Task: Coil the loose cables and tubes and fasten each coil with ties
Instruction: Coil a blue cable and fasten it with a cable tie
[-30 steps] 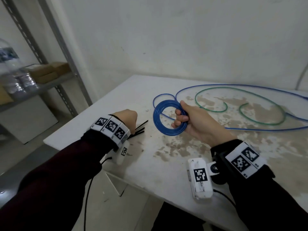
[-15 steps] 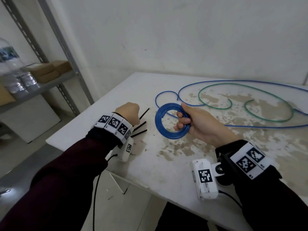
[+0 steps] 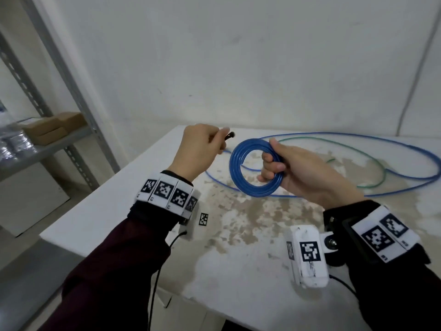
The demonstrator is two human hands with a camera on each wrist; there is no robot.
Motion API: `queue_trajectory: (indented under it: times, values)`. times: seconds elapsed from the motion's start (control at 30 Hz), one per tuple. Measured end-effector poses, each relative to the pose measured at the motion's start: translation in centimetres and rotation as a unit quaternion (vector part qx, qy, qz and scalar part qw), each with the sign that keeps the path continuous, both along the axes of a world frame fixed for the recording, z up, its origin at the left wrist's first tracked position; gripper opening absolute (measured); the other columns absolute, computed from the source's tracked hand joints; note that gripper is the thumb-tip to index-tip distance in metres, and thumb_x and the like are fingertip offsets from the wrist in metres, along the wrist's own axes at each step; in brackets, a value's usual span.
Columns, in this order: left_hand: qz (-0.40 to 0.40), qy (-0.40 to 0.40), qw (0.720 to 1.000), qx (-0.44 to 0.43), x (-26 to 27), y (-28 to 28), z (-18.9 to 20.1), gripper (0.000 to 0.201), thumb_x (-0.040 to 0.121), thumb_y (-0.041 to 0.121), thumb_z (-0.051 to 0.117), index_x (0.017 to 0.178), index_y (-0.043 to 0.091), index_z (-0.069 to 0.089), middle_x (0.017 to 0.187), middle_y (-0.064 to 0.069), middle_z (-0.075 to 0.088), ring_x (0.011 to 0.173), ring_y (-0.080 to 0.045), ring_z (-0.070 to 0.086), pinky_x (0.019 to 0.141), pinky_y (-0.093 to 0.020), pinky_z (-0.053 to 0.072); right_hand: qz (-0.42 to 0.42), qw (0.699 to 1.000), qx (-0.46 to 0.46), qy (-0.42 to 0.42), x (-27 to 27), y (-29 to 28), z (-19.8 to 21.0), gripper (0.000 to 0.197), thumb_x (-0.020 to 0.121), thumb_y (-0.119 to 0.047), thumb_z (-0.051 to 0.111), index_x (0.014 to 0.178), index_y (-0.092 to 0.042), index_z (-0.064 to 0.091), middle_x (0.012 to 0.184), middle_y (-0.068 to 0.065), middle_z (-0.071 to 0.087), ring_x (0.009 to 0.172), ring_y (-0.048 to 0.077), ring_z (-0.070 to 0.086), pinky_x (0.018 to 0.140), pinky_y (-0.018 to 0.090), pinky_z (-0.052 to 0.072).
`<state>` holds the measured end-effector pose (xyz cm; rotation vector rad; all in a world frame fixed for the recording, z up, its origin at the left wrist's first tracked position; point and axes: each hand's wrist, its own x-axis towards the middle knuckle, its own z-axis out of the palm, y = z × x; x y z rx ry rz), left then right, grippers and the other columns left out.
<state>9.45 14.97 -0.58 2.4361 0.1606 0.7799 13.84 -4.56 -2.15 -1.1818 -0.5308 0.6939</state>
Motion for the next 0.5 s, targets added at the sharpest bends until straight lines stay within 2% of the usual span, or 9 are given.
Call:
queue_trajectory:
  times: [0.07, 0.1, 0.13, 0.2, 0.3, 0.4, 0.5]
  values:
    - [-0.027, -0.047, 0.993, -0.107, 1.1, -1.9, 0.3, 0.023, 0.089, 0.015, 0.062, 0.069, 0.005, 0.067, 0.062, -0.001, 0.068, 0.057, -0.005, 0.065, 0.068, -0.028, 0.055, -0.008, 1.0, -0.003, -0.029, 1.0, -1.9, 1.4, 0.04, 0.101, -0.033, 0.033, 0.071, -0.01, 0.046, 0.051, -0.004, 0.025, 0.049, 0.014, 0.039, 0.066, 0.026, 0.053]
    - [-0.048, -0.057, 0.982, -0.173, 1.5, -2.9, 0.4, 0.01, 0.085, 0.008, 0.066, 0.077, 0.002, 0.068, 0.064, -0.004, 0.069, 0.057, -0.005, 0.066, 0.066, -0.026, 0.056, -0.012, 0.999, -0.01, -0.044, 1.5, -2.8, 2.0, 0.04, 0.101, -0.033, 0.033, 0.071, -0.01, 0.046, 0.052, -0.004, 0.024, 0.049, 0.014, 0.039, 0.066, 0.025, 0.053]
    - [-0.068, -0.064, 0.966, -0.241, 1.9, -3.9, 0.6, 0.006, 0.08, 0.001, 0.069, 0.085, 0.001, 0.066, 0.066, -0.006, 0.07, 0.058, -0.007, 0.067, 0.063, -0.024, 0.056, -0.014, 0.998, -0.022, -0.062, 2.0, -3.7, 2.4, 0.04, 0.101, -0.032, 0.033, 0.071, -0.01, 0.046, 0.052, -0.003, 0.024, 0.05, 0.014, 0.039, 0.067, 0.026, 0.053]
    - [-0.102, -0.074, 0.931, -0.343, 2.7, -5.6, 1.0, 0.024, 0.076, -0.006, 0.072, 0.096, 0.002, 0.06, 0.07, -0.007, 0.071, 0.064, -0.014, 0.069, 0.067, -0.024, 0.056, -0.006, 0.994, -0.05, -0.102, 2.8, -5.4, 3.0, 0.04, 0.101, -0.032, 0.034, 0.07, -0.009, 0.046, 0.053, -0.003, 0.024, 0.05, 0.014, 0.039, 0.072, 0.028, 0.052]
    - [-0.136, -0.087, 0.9, -0.404, 4.0, -8.2, 1.6, 0.033, 0.077, -0.008, 0.07, 0.104, 0.005, 0.056, 0.077, -0.01, 0.07, 0.076, -0.025, 0.07, 0.075, -0.031, 0.058, 0.029, 0.984, -0.094, -0.15, 4.0, -7.5, 3.1, 0.039, 0.098, -0.034, 0.037, 0.069, -0.01, 0.048, 0.053, -0.002, 0.024, 0.052, 0.015, 0.039, 0.075, 0.029, 0.049]
    - [-0.153, -0.095, 0.886, -0.428, 5.6, -10.2, 1.7, 0.034, 0.081, -0.008, 0.067, 0.111, 0.005, 0.059, 0.078, -0.012, 0.068, 0.074, -0.021, 0.07, 0.073, -0.027, 0.057, 0.074, 0.968, -0.127, -0.205, 5.0, -9.3, 3.4, 0.043, 0.099, -0.037, 0.04, 0.064, -0.016, 0.053, 0.055, 0.002, 0.02, 0.056, 0.017, 0.039, 0.077, 0.03, 0.05]
    - [-0.158, -0.107, 0.888, -0.418, 7.2, -11.9, 1.6, 0.028, 0.082, -0.009, 0.065, 0.106, 0.006, 0.064, 0.077, -0.011, 0.067, 0.068, -0.015, 0.07, 0.068, -0.022, 0.055, 0.073, 0.963, -0.129, -0.227, 5.8, -10.8, 3.8, 0.045, 0.099, -0.035, 0.037, 0.059, -0.022, 0.055, 0.058, 0.004, 0.019, 0.056, 0.017, 0.039, 0.079, 0.03, 0.05]
